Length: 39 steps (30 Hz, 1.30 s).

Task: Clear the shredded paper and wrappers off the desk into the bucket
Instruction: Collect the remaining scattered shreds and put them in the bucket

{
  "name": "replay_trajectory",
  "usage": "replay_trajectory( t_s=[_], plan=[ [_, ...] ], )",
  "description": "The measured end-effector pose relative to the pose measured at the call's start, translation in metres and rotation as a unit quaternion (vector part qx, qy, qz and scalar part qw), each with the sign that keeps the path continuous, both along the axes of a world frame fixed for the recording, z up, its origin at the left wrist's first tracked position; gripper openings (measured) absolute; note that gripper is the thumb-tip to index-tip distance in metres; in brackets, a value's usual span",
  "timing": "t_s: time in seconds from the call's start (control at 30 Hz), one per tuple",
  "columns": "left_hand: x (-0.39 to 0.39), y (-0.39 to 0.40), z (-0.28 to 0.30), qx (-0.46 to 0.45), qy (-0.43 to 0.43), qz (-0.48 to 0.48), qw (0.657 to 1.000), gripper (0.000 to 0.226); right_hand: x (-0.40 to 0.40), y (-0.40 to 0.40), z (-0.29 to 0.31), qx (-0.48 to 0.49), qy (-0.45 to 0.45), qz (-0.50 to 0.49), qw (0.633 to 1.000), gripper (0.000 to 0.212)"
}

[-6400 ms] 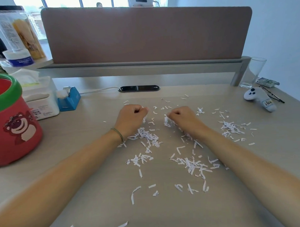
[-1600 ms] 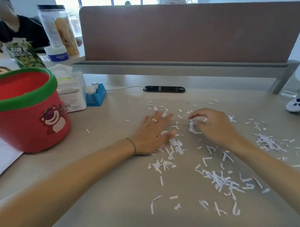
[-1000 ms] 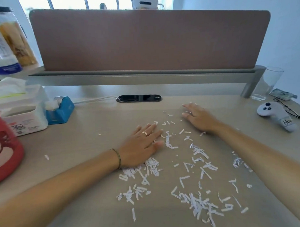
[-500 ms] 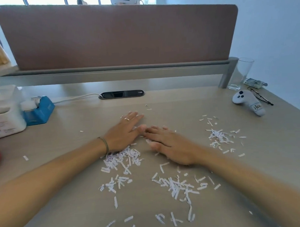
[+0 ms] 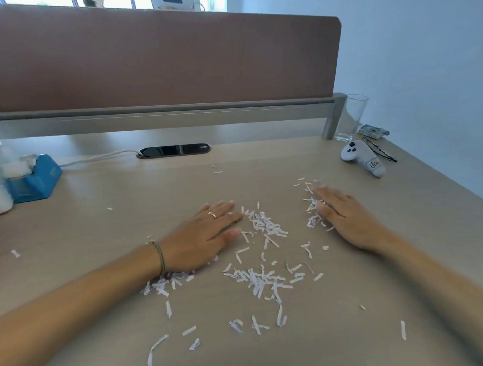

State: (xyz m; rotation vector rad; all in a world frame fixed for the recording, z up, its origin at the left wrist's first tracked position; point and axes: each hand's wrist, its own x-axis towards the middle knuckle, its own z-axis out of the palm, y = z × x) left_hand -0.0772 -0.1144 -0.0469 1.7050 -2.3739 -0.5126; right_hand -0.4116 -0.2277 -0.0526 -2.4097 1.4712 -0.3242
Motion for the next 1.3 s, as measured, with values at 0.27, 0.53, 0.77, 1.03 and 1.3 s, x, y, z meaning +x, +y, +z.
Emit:
replay_trajectory(
  t_s=[0.27,0.53,0.77,1.03,1.3],
  plan=[
    [0.015,0.051,0.008,0.009,0.059,-0.012,0.998,0.061,0.065,0.033,-0.002,0.010,0.043,0.134,0.990,0.082],
    [0.036,0.081,0.001,-0.097,-0.012,0.035,0.995,0.069,0.104,0.087,0.003,0.021,0.043,0.257,0.965,0.077],
    [0.039,0.081,-0.006,-0.046,-0.060,0.028,0.997,0.096,0.084,0.119,0.015,0.018,0.085,0.267,0.960,0.078],
    [0.015,0.044,-0.008,-0.215,-0.031,0.071,0.973,0.039,0.094,0.114,0.002,-0.035,0.113,0.257,0.959,0.089],
    [0.022,0.037,-0.016,-0.266,-0.059,0.021,0.962,0.034,0.131,0.080,0.008,-0.133,0.031,0.269,0.953,0.062]
  ],
)
